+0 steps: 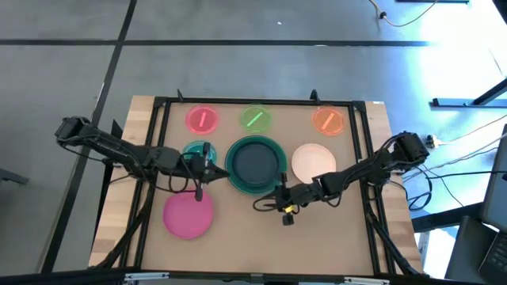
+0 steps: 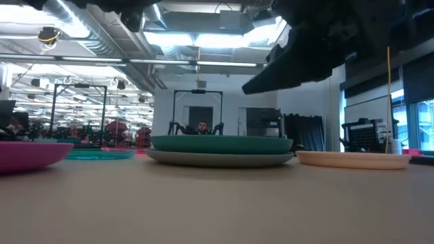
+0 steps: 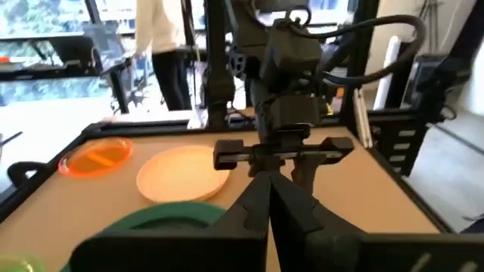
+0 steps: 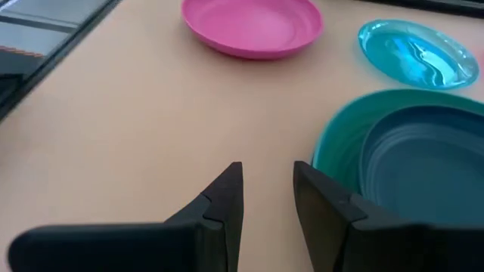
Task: Stack plastic plates
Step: Stack the pink plate on top of the dark blue plate
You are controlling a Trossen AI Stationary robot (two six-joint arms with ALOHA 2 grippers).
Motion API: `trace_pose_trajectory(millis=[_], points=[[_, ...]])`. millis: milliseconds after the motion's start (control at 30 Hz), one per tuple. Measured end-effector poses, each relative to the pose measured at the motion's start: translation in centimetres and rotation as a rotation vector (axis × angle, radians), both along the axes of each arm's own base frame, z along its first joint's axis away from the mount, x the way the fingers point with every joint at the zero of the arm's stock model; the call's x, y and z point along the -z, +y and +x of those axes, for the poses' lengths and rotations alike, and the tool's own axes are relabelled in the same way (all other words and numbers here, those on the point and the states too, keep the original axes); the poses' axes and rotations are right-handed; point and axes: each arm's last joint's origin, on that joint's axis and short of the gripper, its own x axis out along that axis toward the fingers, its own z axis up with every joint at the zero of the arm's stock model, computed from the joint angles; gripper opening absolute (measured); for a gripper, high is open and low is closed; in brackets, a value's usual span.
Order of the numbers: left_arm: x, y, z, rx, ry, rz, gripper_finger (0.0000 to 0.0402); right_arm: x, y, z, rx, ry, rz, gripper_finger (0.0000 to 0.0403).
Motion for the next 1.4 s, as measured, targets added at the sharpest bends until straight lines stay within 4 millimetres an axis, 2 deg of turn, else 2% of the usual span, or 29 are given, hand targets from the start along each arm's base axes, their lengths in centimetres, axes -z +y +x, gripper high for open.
trace_pose_trajectory(millis=[167,333,433,700,1000,1100,1400], points=[[-0.5,-0.1,0.8,-0.047,0.126,0.006,0.0059,1.1,0.1,0.3,-0.001,0.027,-0.008,0.0106],[-0.6,0.0,0.7,-0.088,0.373,0.004,0.0131,1.2,0.1,0.3,-0.001,0.034,-0.010,0.0106],[-0.3,0.1,0.2,-0.108,0.511,-0.005,0.0155,1.2,0.1,0.3,-0.001,0.035,-0.009,0.0106],[2.3,0.1,-1.5,-0.202,0.718,-0.070,0.0162,1.2,0.1,0.3,-0.007,0.035,-0.004,0.0106],[6.3,-0.7,-3.3,-0.132,0.894,-0.192,0.0163,1.2,0.1,0.3,-0.003,0.035,0.004,0.0106],[7.8,-0.8,-3.8,-0.130,0.949,-0.182,0.0163,1.3,0.1,0.2,-0.004,0.040,0.001,0.0106],[10.6,-0.8,-4.9,-0.151,1.045,-0.135,0.0163,1.3,0.1,0.2,-0.004,0.040,0.001,0.0106]])
